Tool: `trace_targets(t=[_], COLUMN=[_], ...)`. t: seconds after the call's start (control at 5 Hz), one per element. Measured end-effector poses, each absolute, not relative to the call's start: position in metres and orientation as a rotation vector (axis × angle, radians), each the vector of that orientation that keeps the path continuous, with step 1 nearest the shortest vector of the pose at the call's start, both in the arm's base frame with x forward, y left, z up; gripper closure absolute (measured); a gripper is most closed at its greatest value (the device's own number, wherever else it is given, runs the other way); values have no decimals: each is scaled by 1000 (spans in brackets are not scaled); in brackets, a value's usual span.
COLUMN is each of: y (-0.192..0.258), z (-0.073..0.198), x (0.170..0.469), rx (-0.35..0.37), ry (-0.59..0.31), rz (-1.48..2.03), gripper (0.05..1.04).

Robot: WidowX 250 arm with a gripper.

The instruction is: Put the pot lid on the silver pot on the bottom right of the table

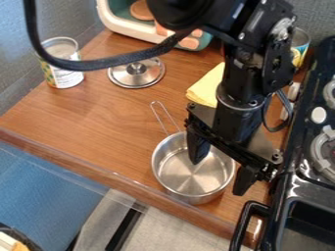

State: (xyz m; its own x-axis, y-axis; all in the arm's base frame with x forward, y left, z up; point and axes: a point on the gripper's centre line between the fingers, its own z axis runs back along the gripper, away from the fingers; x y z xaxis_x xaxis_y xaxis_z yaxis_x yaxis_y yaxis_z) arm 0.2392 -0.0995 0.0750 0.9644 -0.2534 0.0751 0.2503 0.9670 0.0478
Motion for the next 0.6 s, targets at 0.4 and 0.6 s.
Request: trace_targets(t=[0.4, 0.6], y=[-72, -51], z=[81, 89], x=[274, 307], rx=[12, 31], ry=[-75, -88], rz=[-119, -71], gripper=[83, 83])
